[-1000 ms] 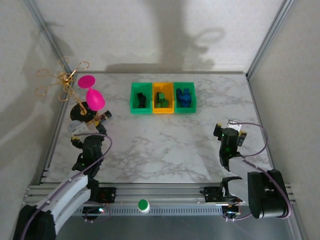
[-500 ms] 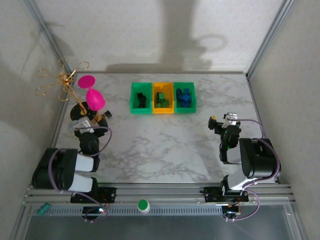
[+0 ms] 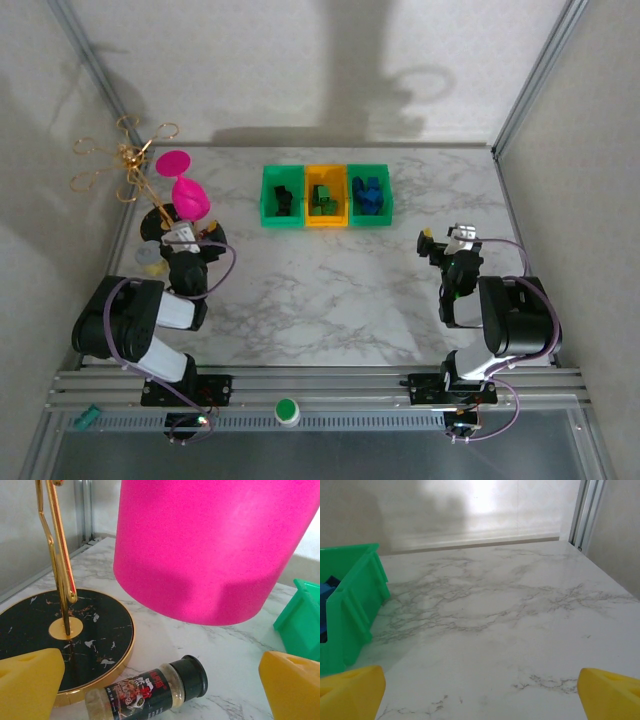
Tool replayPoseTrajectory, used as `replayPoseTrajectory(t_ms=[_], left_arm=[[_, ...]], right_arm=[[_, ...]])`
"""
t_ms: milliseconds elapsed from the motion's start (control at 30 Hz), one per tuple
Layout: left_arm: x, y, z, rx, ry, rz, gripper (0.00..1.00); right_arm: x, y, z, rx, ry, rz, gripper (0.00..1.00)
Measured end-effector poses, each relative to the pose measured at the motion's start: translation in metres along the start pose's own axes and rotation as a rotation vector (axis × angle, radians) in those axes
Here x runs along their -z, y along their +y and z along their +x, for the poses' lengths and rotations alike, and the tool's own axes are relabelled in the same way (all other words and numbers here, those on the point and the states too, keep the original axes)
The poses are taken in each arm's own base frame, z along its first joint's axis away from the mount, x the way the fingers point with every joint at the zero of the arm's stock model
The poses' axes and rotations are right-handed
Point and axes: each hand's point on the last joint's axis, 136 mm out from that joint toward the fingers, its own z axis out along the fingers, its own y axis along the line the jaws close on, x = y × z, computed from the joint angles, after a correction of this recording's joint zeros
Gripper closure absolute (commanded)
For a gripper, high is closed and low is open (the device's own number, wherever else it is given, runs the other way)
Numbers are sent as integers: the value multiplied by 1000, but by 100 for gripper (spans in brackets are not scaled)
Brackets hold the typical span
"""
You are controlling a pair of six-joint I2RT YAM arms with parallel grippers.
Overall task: Sort the legos into containers by color
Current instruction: Reset both arms
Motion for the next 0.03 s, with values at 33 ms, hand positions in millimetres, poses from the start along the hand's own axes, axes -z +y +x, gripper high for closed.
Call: replayPoseTrajectory(t_ms=[33], left_arm=[[0, 0, 0, -2, 0, -1, 1]], right_arm=[[0, 0, 0, 0, 0, 0, 1]])
